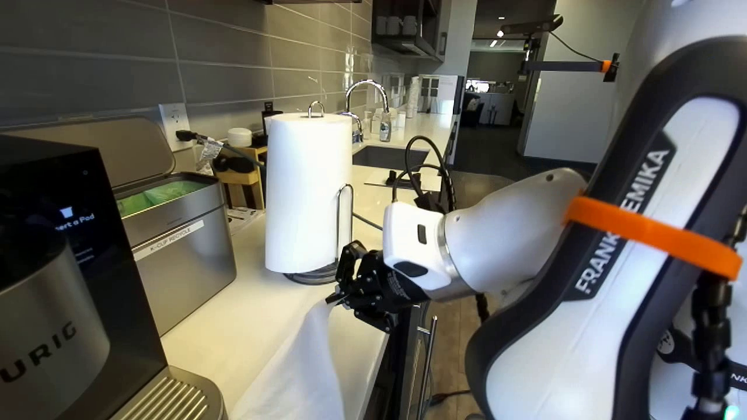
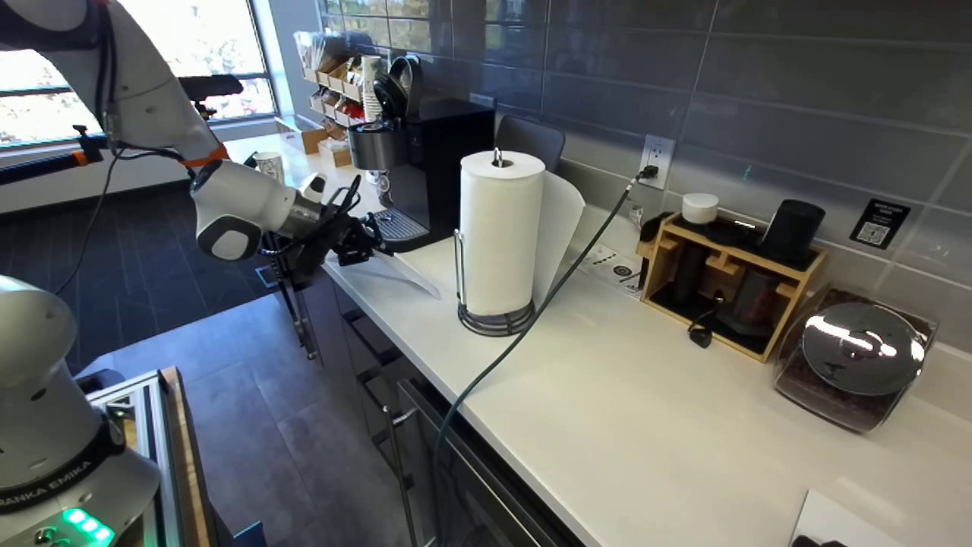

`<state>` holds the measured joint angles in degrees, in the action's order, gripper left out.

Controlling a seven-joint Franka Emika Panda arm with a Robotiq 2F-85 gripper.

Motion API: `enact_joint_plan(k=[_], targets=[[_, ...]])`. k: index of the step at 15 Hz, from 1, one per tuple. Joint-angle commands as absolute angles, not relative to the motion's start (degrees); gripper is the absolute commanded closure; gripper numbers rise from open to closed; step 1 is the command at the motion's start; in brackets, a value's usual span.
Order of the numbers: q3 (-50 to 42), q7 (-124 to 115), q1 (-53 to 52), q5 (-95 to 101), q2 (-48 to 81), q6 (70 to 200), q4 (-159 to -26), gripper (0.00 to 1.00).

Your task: Move the paper towel to the left, then move the roll and holder to the right

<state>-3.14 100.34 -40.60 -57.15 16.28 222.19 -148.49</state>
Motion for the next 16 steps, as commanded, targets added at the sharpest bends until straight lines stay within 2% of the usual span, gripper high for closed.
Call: enact_joint_plan(k=[1, 12, 14, 16], targets=[[-4.2, 103.3, -41.4, -57.0, 24.3, 226.4, -142.1, 1.0], [-6.4, 106.6, -41.6, -61.5, 30.7, 228.0, -131.5, 1.0], [-6.6, 107.7, -41.6, -62.3, 31.3, 227.7, -130.5, 0.73], [-6.9, 109.1, -41.5, -62.8, 31.3, 227.2, -130.1, 0.6]])
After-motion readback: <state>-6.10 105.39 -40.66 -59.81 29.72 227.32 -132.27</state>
